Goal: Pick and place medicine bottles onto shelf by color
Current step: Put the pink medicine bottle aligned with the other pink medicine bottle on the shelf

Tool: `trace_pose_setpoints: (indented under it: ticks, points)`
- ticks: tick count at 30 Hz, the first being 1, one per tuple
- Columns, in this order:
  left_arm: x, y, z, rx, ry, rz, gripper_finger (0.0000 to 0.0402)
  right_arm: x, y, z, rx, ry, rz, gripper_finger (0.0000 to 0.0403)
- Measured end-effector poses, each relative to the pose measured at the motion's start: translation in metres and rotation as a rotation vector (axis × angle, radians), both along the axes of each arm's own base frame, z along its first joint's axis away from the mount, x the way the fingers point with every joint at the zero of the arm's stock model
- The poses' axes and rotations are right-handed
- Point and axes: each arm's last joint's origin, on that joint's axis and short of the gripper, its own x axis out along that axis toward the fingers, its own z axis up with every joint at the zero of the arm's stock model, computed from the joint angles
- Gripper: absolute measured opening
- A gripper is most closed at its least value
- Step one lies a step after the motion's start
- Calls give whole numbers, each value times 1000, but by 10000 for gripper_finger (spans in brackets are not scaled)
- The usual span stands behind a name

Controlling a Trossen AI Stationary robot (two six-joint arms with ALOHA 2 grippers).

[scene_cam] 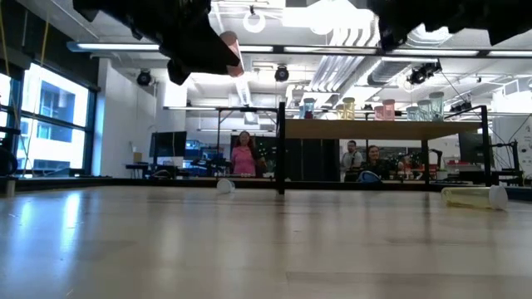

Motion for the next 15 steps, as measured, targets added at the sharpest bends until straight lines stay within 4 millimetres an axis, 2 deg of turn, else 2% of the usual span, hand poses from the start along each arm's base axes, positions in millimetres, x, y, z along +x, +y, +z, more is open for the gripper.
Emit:
trace_pose_setpoints:
  ticks: [7, 15]
  points:
    - [0, -5, -5, -49, 25, 6, 95, 2, 3, 18, -60, -108, 21, 151]
    - [19, -5, -23, -39, 113, -1, 95, 18, 1, 60, -110, -53, -6, 188]
